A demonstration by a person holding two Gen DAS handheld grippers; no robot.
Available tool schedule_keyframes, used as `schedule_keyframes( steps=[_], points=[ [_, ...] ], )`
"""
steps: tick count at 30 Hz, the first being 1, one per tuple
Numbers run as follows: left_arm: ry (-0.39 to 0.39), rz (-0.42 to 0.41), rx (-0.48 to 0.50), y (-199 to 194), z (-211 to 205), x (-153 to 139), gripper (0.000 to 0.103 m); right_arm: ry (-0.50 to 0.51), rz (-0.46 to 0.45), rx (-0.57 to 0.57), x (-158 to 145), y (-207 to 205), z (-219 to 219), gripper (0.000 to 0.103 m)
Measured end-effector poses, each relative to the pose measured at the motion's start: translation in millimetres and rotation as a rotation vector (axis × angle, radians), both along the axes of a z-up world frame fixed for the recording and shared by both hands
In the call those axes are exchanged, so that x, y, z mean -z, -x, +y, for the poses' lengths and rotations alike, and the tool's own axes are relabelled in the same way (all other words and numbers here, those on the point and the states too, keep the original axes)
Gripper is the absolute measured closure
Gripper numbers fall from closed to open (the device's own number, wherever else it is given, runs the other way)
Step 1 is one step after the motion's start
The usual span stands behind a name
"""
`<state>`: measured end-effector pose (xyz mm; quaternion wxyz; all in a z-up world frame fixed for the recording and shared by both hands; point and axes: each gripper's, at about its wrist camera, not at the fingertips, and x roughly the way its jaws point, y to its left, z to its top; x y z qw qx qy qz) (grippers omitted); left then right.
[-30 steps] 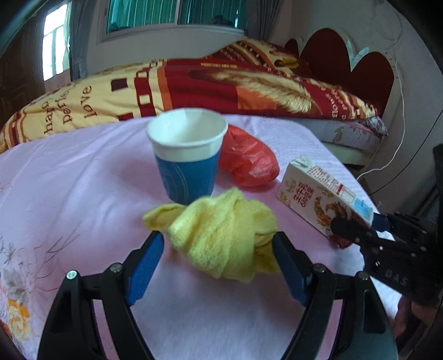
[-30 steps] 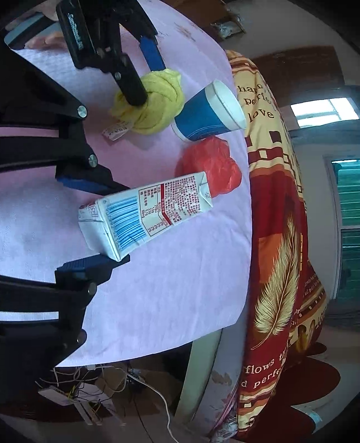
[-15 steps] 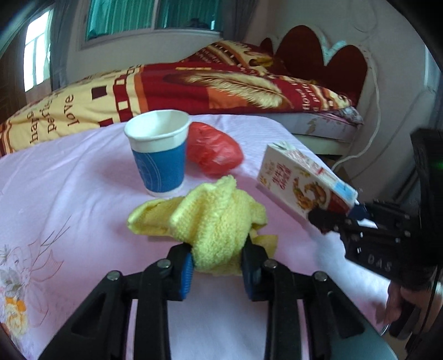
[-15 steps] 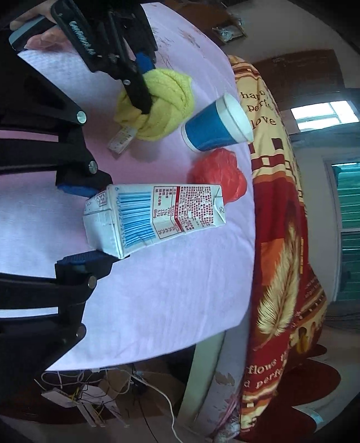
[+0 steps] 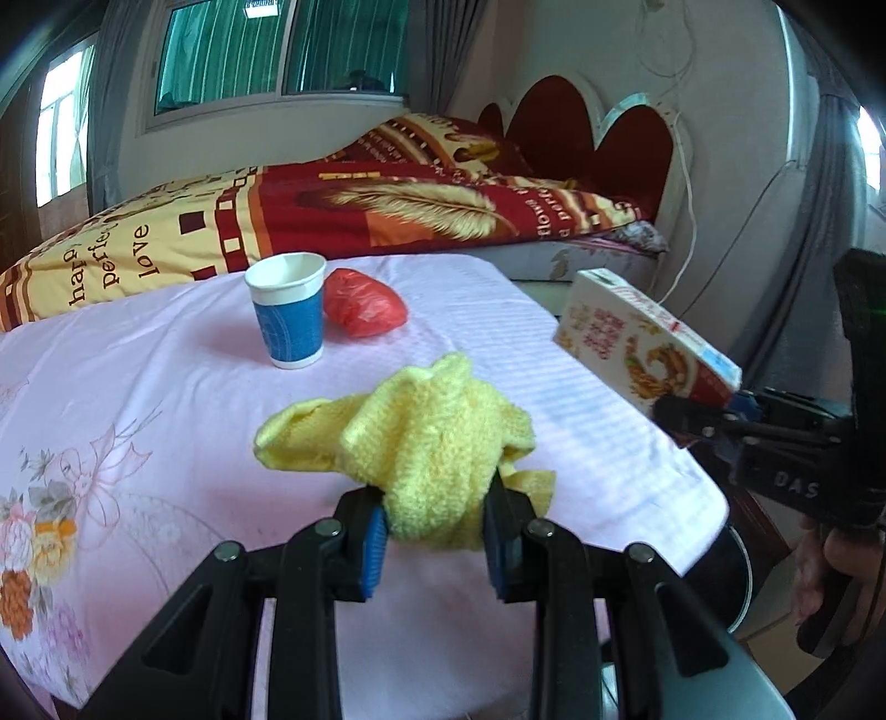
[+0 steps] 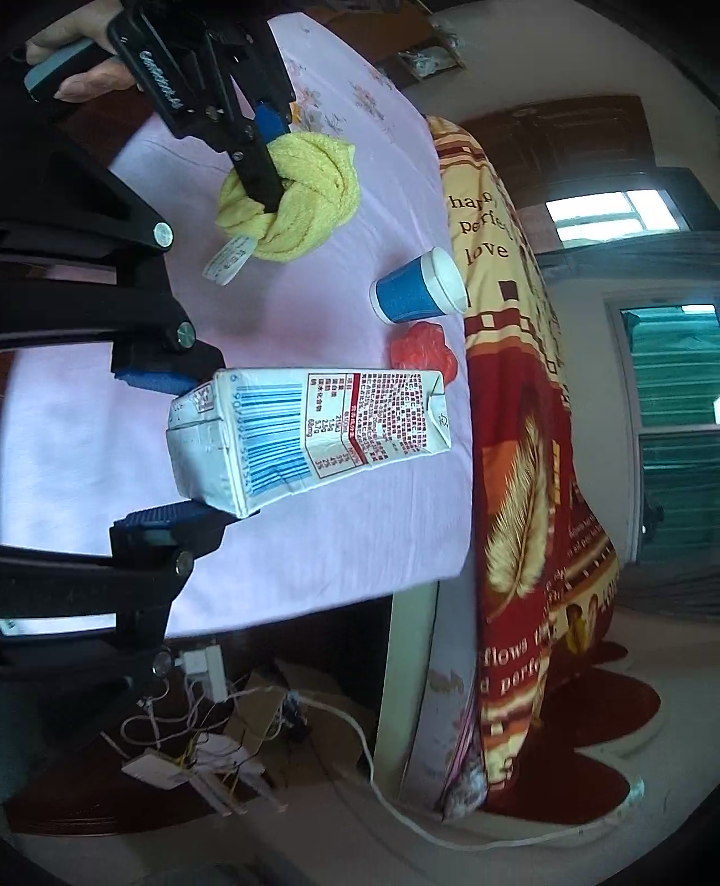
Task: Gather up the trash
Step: 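Carry the yellow cloth and juice box over the black bin with both tools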
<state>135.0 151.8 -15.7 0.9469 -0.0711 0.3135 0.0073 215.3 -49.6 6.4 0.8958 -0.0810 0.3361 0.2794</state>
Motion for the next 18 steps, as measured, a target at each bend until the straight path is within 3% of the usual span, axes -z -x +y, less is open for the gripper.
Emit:
schedule_keyframes(
  steps=[7,18],
  points=[
    [0.017,-0.021,0.044,19.7,-28.6,-2.4,0.073,-0.011,-0.022,0.073,-13.9,30.8,-52.6,0.068],
    [0.001,-0.020,0.159,24.7,-92.4,-6.0,0.073,-0.037,-0.001,0.197,-0.5,56.6,-129.2,0.068]
  ],
)
